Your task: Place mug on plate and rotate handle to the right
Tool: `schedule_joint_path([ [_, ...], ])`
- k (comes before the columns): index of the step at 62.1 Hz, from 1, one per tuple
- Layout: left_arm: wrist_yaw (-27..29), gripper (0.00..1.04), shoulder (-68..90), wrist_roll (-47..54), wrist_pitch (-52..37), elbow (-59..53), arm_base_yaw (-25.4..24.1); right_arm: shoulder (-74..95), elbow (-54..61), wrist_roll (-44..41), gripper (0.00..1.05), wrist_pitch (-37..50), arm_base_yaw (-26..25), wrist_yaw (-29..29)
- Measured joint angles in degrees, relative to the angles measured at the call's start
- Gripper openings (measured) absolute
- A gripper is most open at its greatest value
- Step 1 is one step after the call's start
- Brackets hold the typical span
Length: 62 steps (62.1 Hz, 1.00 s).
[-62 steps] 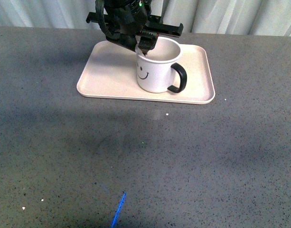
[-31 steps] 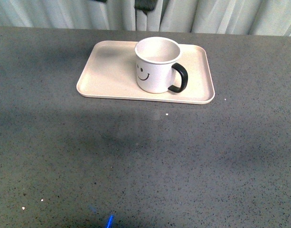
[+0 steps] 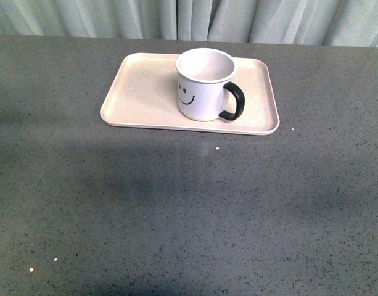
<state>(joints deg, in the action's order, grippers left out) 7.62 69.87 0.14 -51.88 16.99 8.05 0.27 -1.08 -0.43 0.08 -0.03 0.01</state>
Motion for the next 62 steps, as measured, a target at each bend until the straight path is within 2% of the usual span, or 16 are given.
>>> schedule_joint_path([
  [18, -3.21, 0.01, -13.27, -0.04, 3.67, -9.16, -3.61, 0.0, 0.0, 0.0, 0.96, 0.0, 0.0, -0.02],
  [20, -6.32, 0.01, -14.88, -0.04, 4.57, -9.84, -5.2, 0.0, 0.0, 0.0, 0.96, 0.0, 0.0, 0.0],
  [26, -7.32, 0.01, -19.04, -0.04, 7.1, -11.41, -7.67, 0.0, 0.0, 0.0, 0.96, 0.0, 0.0, 0.0],
  [35, -7.58, 0.01, -22.75, -0.04, 7.17, -15.19, -7.85, 0.0, 0.0, 0.0, 0.96, 0.0, 0.0, -0.04],
  [62, -7.63, 0.01, -40.74, -0.04, 23.08, -16.24, -7.87, 0.0, 0.0, 0.0, 0.96, 0.0, 0.0, -0.02],
])
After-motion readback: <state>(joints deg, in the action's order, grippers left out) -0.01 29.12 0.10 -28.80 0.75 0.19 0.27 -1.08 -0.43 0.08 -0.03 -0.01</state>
